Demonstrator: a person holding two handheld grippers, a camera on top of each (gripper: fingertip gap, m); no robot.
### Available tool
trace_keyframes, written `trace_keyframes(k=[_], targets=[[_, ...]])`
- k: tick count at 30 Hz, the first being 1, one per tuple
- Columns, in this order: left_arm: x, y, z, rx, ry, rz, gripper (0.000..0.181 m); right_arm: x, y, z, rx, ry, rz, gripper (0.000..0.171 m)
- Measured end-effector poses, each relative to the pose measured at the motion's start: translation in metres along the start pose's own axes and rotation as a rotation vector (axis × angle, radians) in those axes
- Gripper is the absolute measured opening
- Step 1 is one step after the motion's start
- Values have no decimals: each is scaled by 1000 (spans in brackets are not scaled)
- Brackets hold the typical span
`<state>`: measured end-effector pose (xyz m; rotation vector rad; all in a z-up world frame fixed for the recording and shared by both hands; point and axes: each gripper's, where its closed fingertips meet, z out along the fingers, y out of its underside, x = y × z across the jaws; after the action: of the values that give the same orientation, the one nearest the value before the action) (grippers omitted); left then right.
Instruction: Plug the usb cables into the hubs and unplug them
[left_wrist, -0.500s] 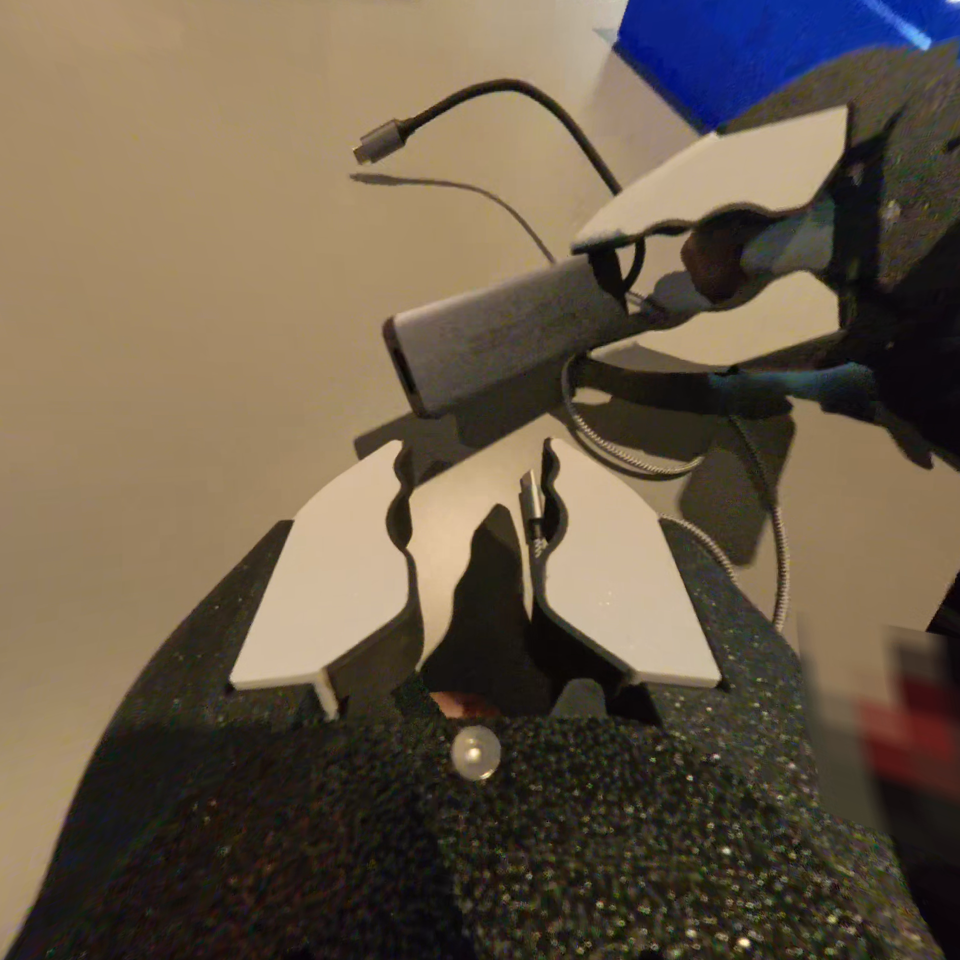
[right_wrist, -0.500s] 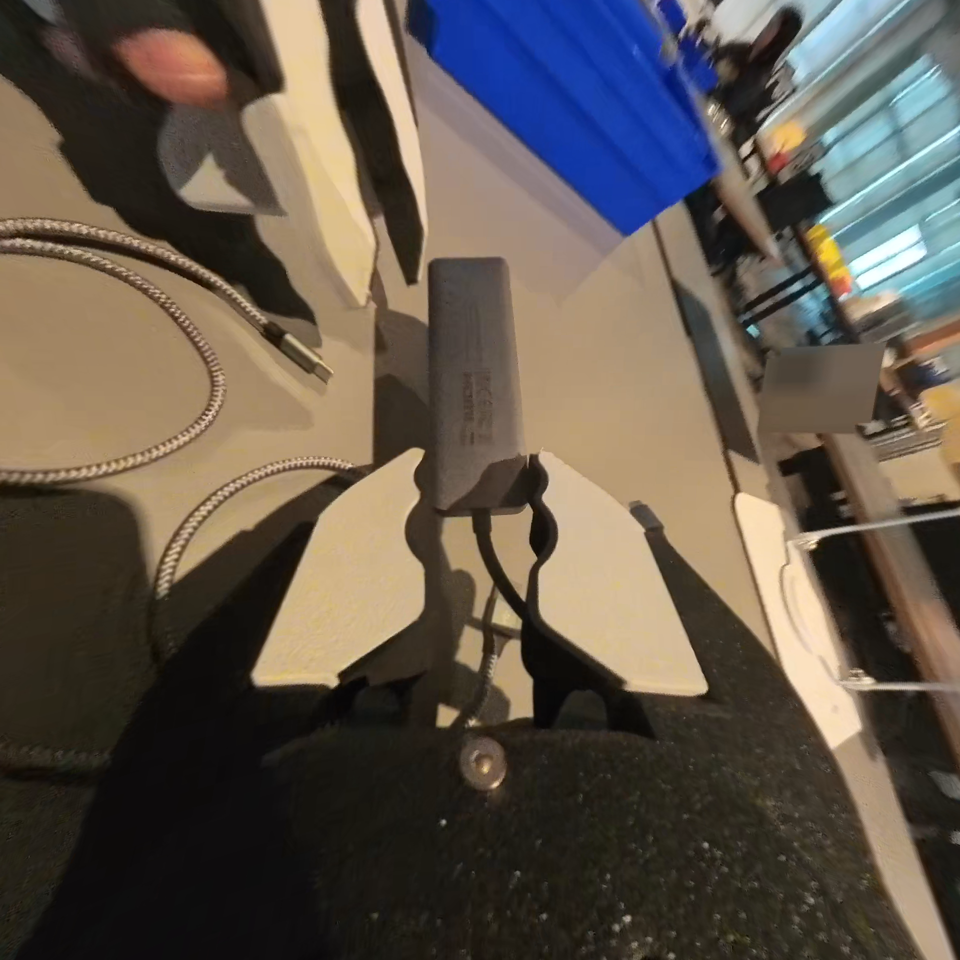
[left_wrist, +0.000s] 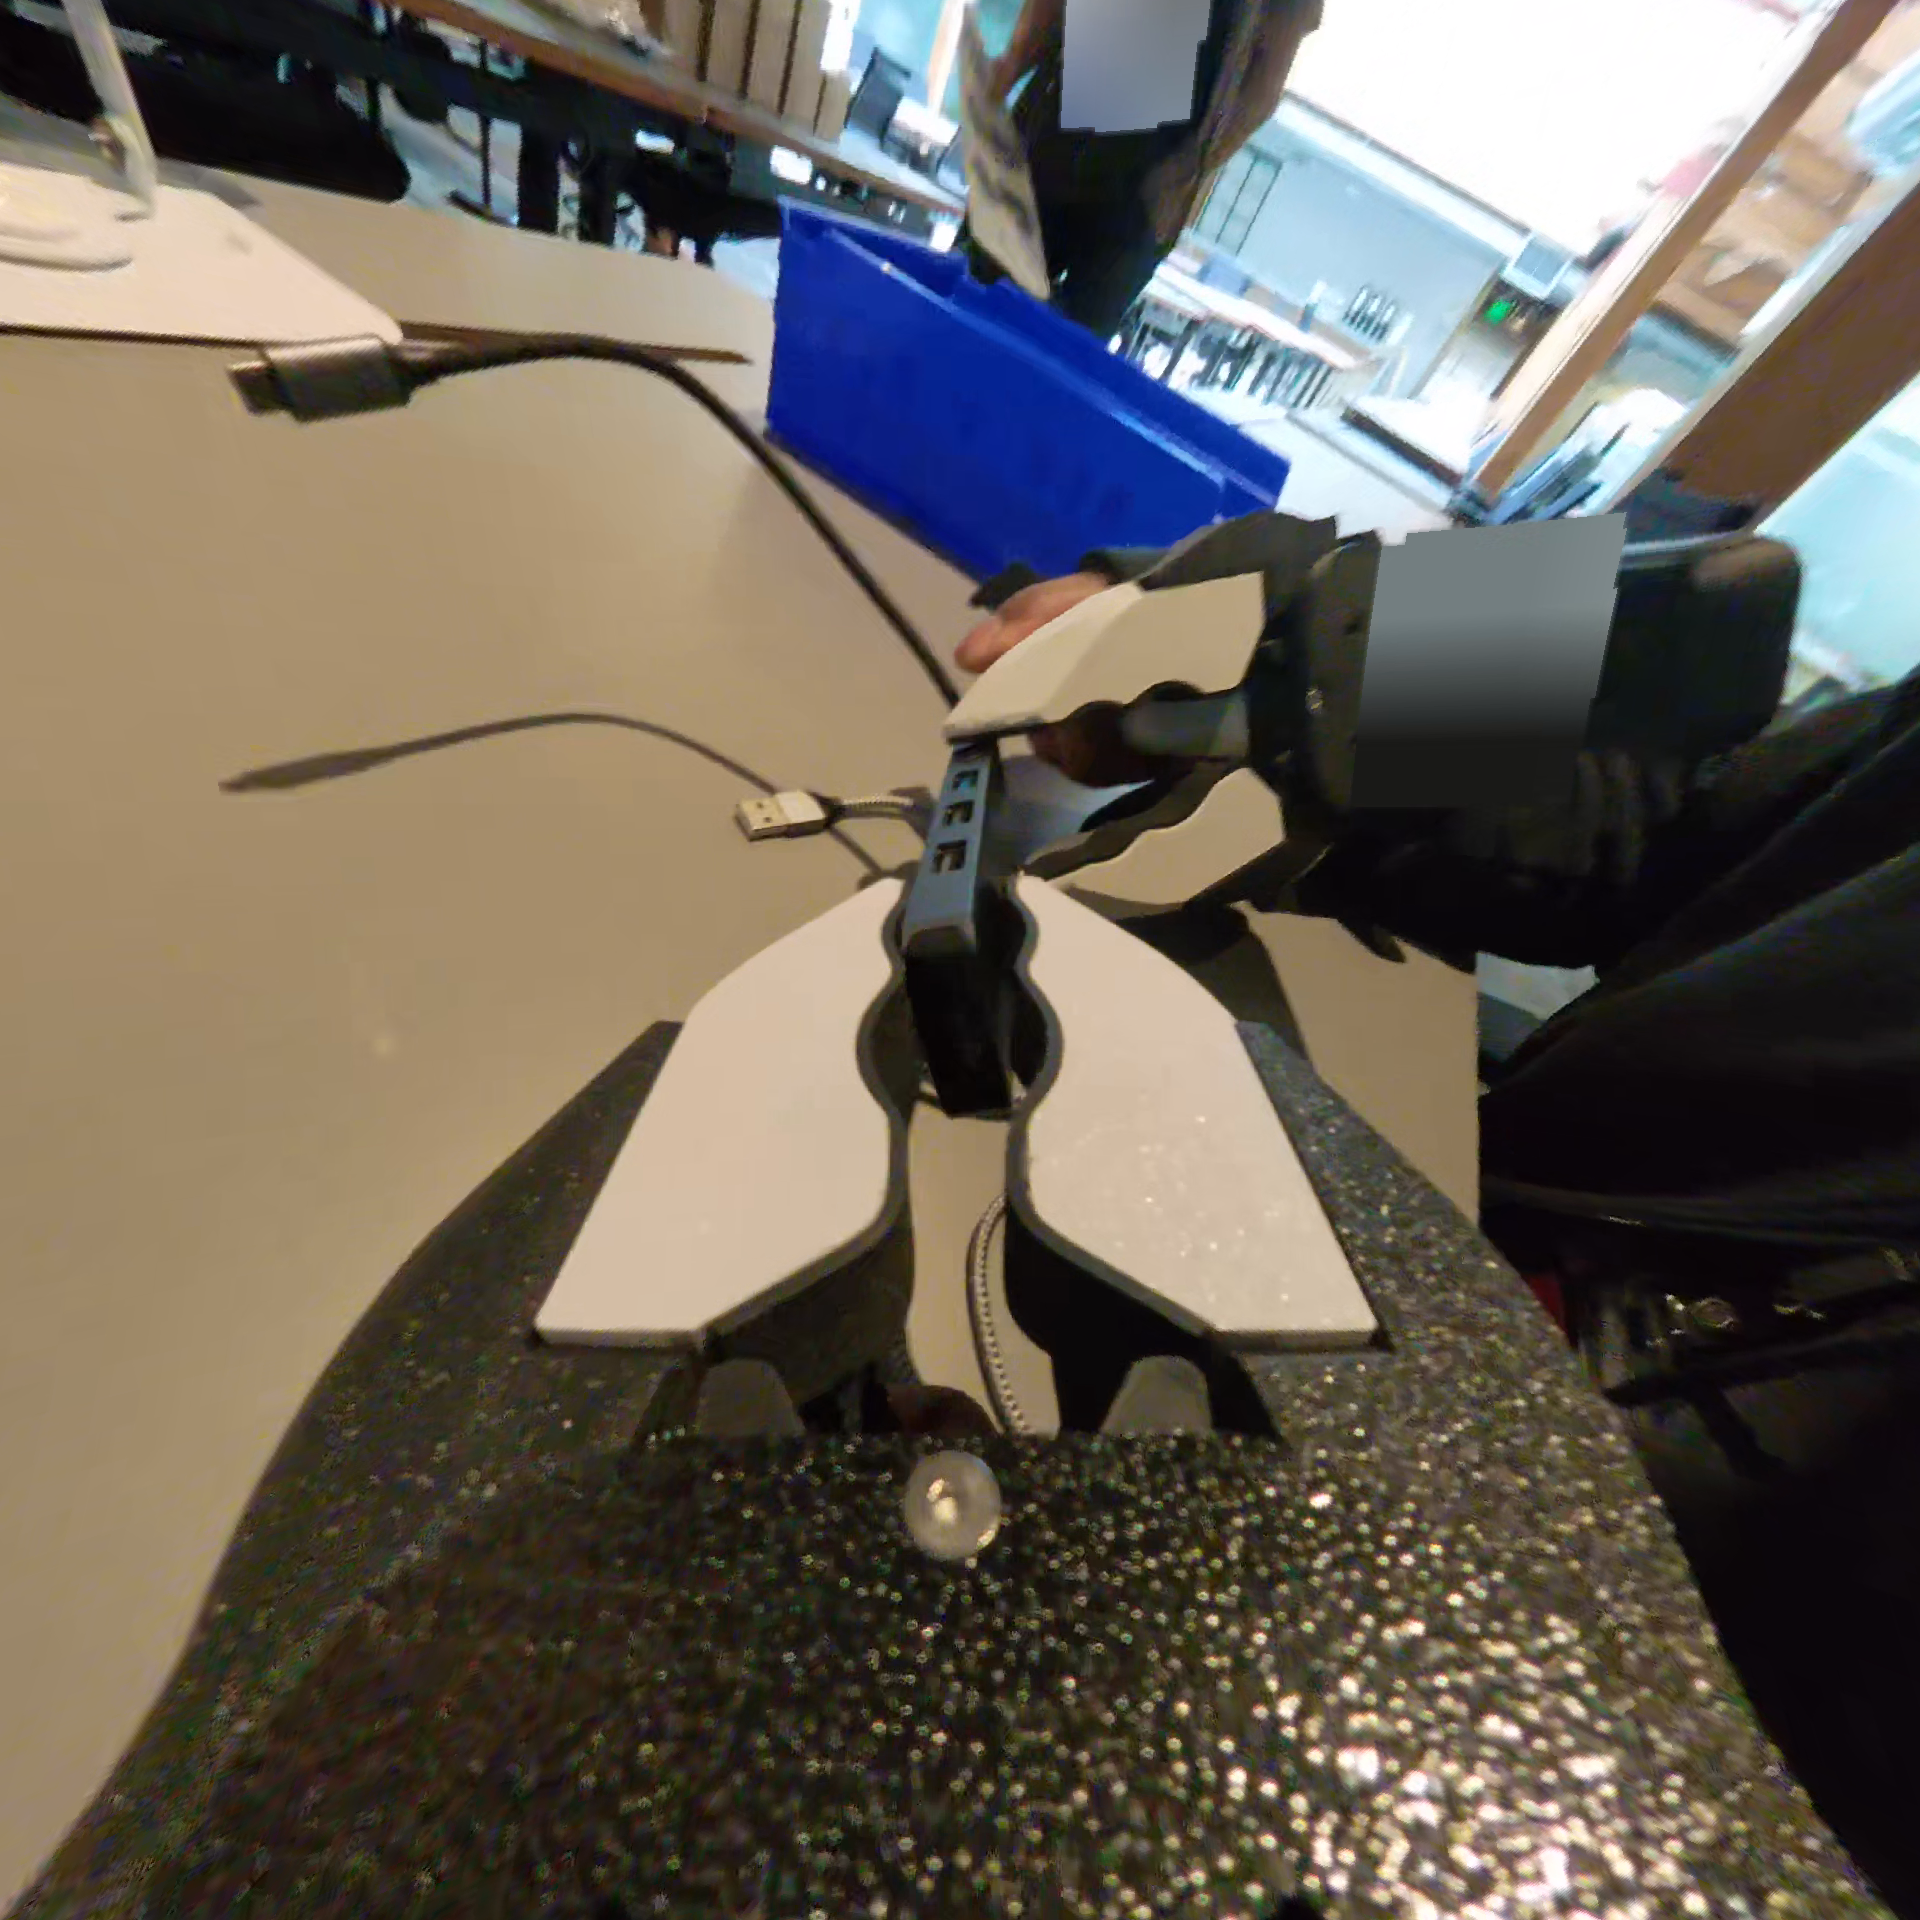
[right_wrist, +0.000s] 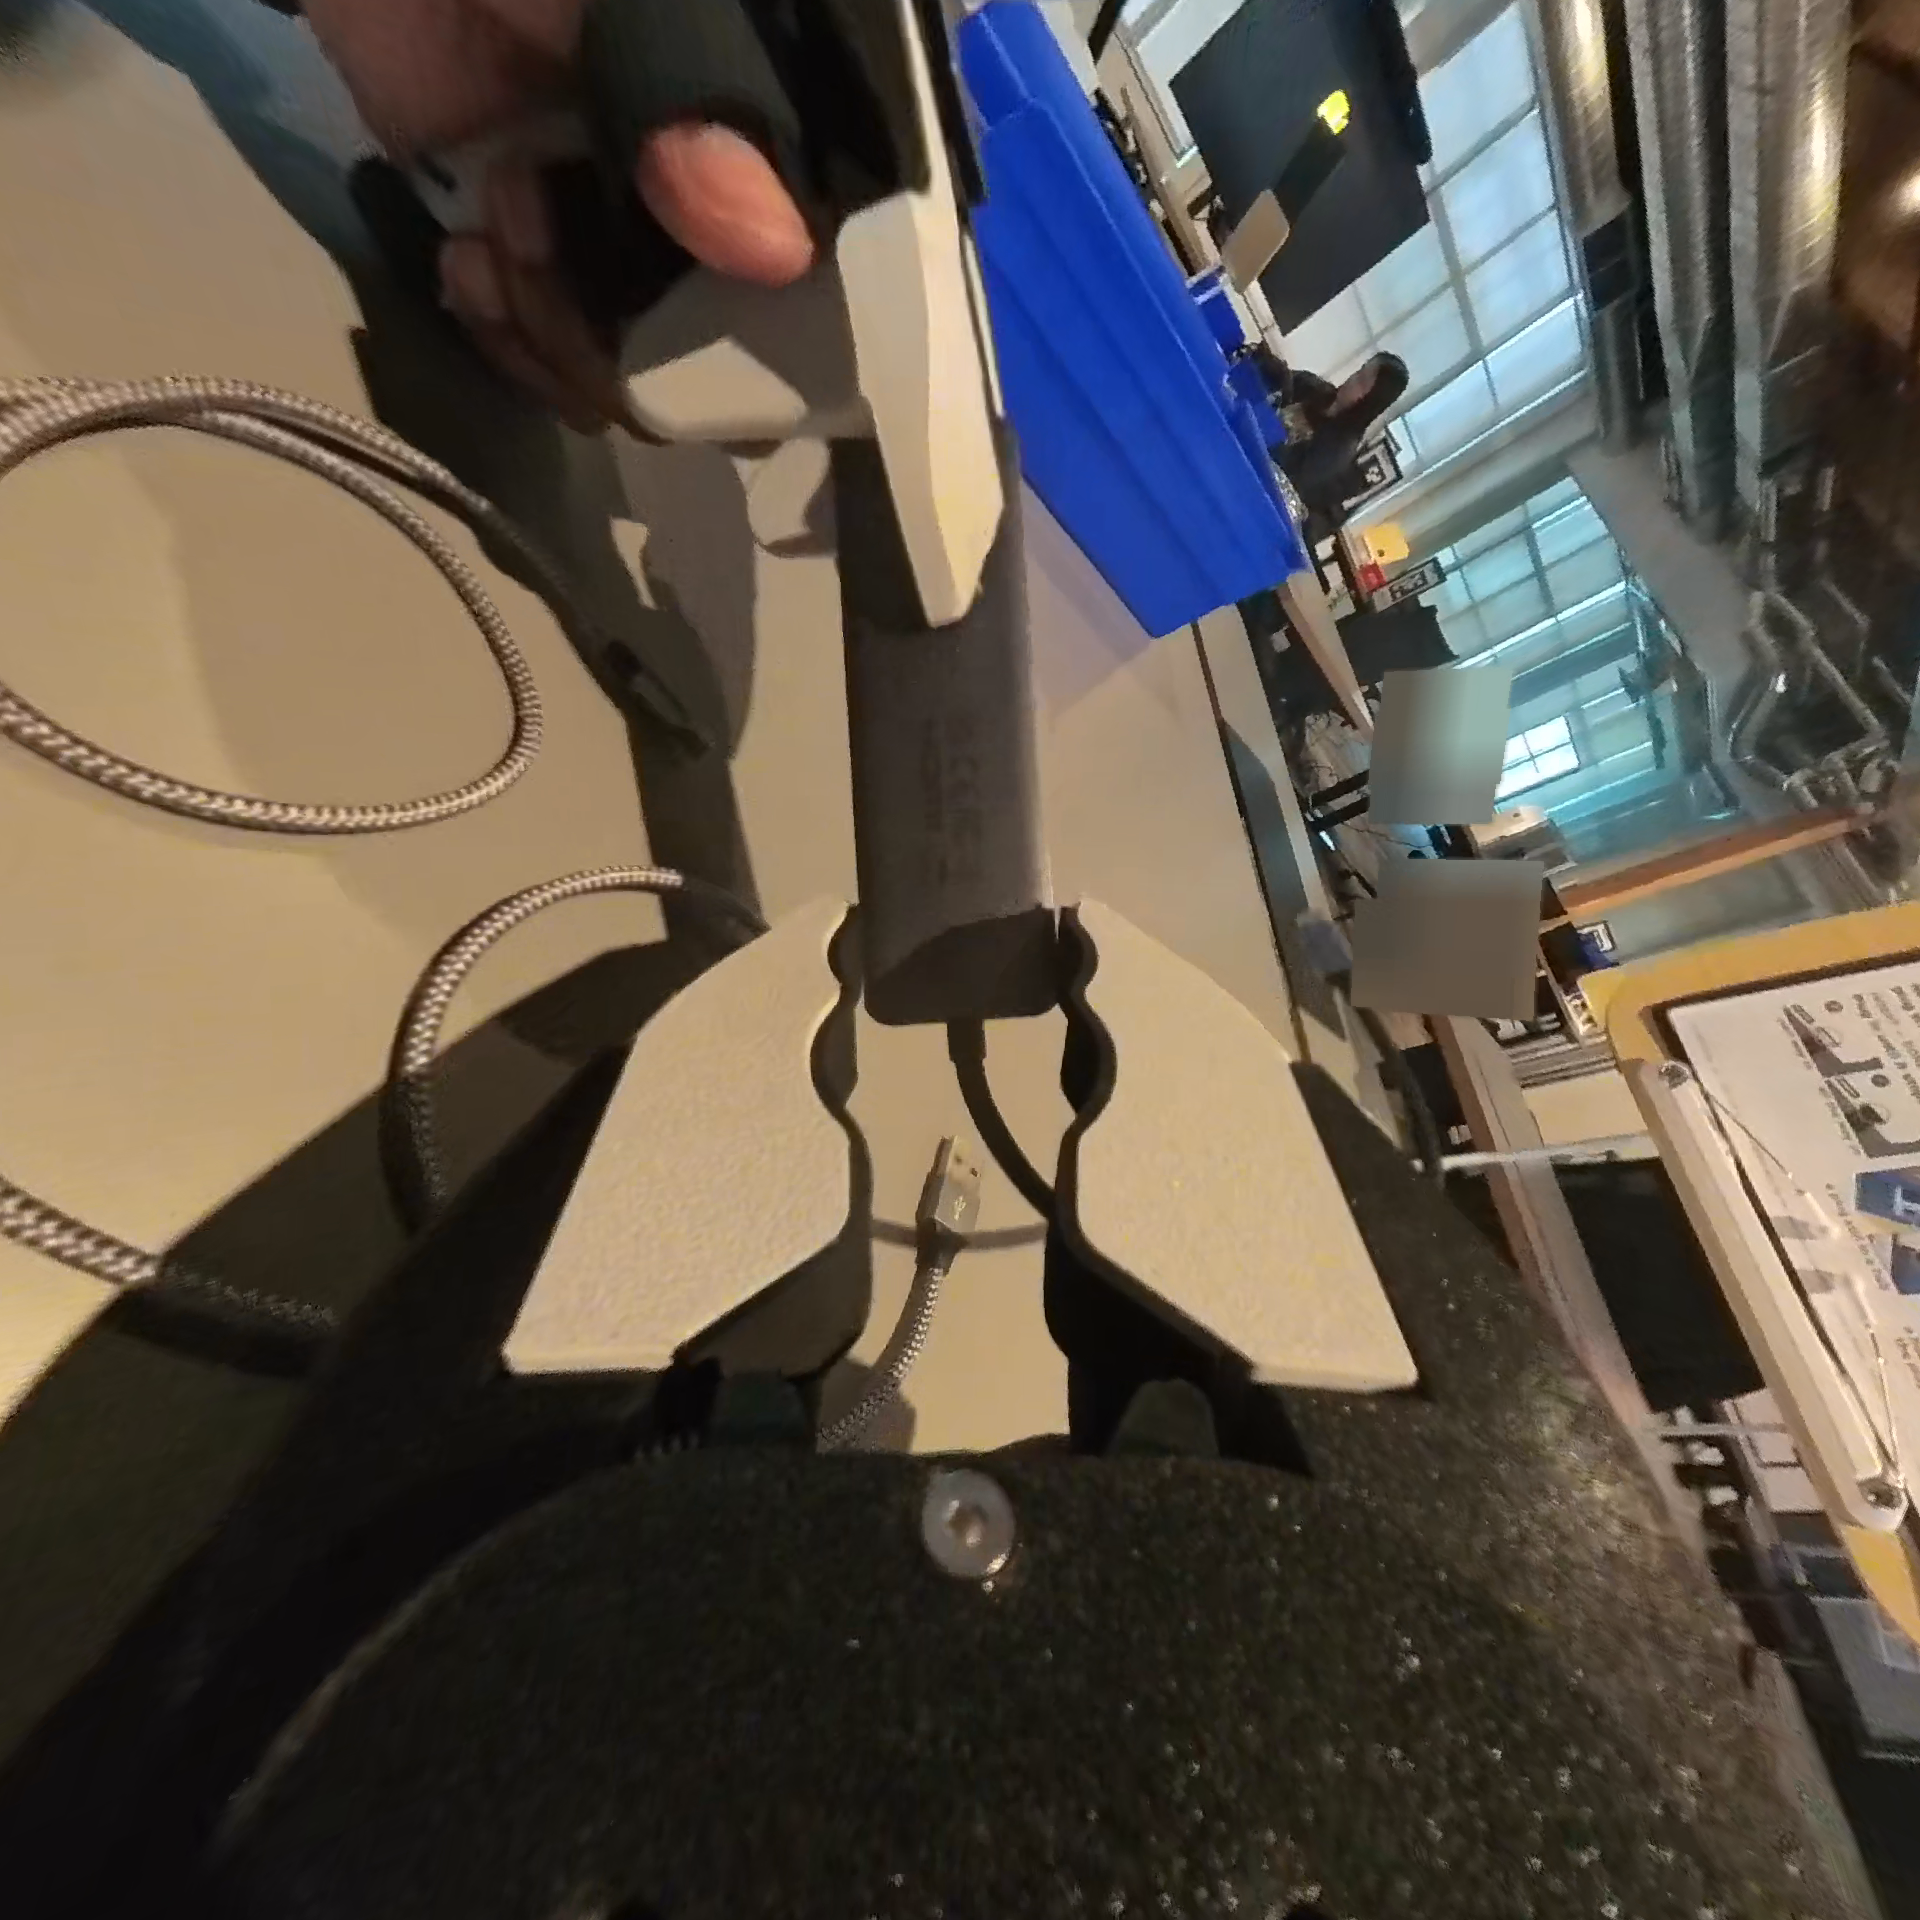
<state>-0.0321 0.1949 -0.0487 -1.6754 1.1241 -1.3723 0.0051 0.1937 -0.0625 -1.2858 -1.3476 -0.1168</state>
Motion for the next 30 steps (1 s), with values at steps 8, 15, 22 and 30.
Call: trace_keyframes(k=[8,15,22,30], targets=[[0,-14,6,90,-26,60,12,19,5,-9,22,43,173,35],[-3,-26,5,169,-48,79,12,37,1,-35,118,1,523,34],[8,-44,5,305,-3,96,12,30,-1,-37,129,-150,914,30],[30,-67,8,498,107,11,12,42,-34,-32,449,-316,1372,34]])
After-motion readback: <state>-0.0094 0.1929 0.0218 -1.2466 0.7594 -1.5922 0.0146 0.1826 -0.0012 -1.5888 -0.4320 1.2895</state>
